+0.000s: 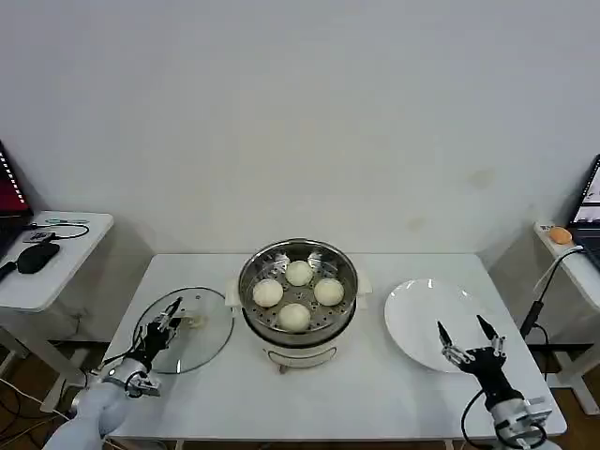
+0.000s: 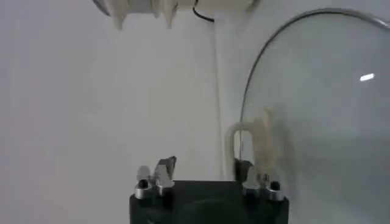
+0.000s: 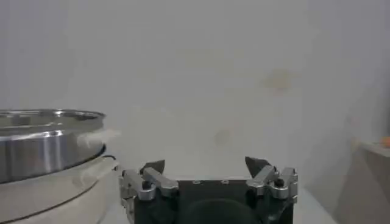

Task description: Take steamed baozi put them in steamer then cover it.

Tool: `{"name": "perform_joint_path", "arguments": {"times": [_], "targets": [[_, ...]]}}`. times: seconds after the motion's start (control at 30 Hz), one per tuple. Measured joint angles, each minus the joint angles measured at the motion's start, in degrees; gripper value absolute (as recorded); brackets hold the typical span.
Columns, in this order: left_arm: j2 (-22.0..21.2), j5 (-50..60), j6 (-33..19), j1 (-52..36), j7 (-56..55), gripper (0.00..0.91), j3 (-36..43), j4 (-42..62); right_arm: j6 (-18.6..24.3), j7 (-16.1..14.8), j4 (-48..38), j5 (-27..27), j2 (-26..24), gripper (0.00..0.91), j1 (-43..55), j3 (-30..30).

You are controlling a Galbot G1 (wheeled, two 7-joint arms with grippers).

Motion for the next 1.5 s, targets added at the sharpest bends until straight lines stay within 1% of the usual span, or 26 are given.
{"name": "perform_joint_path", "arguments": {"times": [0.27, 0.63, 1.23, 1.5], "targets": [[-0.6, 0.5, -0.3, 0.4, -0.5, 0.000, -0.2, 0.3, 0.4, 0.1, 0.0, 0.1, -0.4, 0.907, -0.3, 0.6], [-0.8, 0.1, -0.3, 1.2, -1.4, 0.000, -2.4, -1.4, 0.6, 0.1, -0.1, 0.0, -0.5, 0.907, -0.4, 0.5], [3.6, -3.1, -0.1, 1.7, 2.9, 0.000, -8.8, -10.7, 0.9, -0.3, 0.8, -0.1, -0.5, 0.907, -0.8, 0.4], [5.8, -5.0, 0.9, 2.2, 6.6, 0.000, -9.7, -15.2, 1.0, -0.4, 1.0, -0.4, -0.4, 0.907, -0.8, 0.1]]}}
